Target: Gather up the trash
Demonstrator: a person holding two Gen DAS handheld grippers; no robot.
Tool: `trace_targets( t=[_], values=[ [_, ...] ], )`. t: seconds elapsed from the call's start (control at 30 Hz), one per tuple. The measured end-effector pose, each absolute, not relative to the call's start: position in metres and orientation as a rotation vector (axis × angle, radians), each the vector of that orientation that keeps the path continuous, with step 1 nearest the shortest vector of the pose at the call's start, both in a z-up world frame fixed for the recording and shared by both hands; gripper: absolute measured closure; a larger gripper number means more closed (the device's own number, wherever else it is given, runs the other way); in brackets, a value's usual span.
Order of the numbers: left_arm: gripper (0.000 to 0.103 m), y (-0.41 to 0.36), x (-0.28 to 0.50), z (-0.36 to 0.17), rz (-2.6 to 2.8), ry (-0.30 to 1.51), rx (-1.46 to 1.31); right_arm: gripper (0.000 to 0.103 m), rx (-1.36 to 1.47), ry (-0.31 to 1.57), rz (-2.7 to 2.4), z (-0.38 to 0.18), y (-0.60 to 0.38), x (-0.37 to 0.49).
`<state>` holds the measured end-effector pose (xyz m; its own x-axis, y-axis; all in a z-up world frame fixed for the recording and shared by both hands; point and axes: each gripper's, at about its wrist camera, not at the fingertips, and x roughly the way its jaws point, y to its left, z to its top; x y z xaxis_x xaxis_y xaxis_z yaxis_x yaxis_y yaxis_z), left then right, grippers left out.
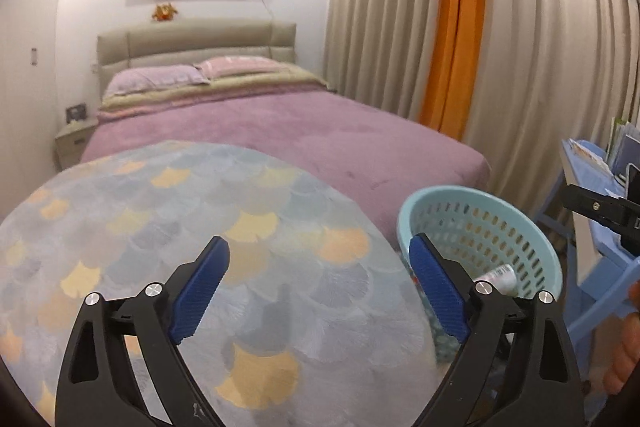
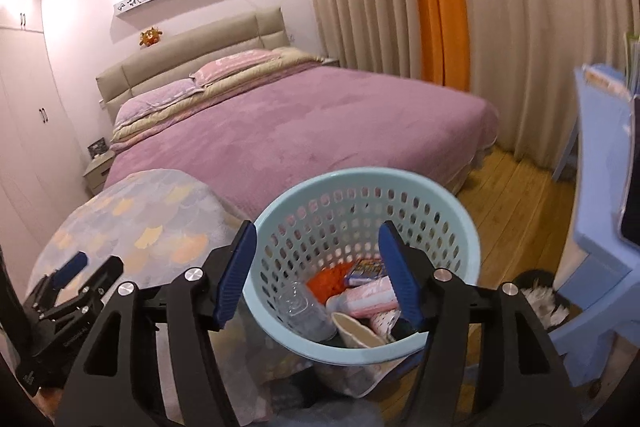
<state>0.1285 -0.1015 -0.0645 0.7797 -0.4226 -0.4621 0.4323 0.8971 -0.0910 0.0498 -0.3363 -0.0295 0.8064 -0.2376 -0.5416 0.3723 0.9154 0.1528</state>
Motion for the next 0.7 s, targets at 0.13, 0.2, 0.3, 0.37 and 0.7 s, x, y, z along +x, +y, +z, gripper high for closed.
trace_targets(
  t=[0.13,0.2,0.3,0.37,0.7],
  values=[
    [0.014,-0.095,0.13,-0.068,-0.482,0.503,-0.014,0.043,0.189,0.502,-0.366,-0.023,-0.323,0.047],
    [0.014,-0.093,0.129,-0.069,-0.483,0.506,-0.021,0.042,0.165,0.485,-0.377,-0.02,-0.317,0.046],
    [0.014,-0.092,0.127,-0.067,-0.453,0.48,-0.007,0.037,0.135,0.466,-0.389,-0.016,-0.311,0.044],
    [0.014,-0.091,0.126,-0.068,-0.445,0.473,-0.002,0.03,0.125,0.451,-0.398,-0.015,-0.308,0.042],
    [0.011,-0.094,0.118,-0.068,-0.442,0.452,0.035,0.029,0.141,0.448,-0.404,-0.019,-0.313,0.036]
  ],
)
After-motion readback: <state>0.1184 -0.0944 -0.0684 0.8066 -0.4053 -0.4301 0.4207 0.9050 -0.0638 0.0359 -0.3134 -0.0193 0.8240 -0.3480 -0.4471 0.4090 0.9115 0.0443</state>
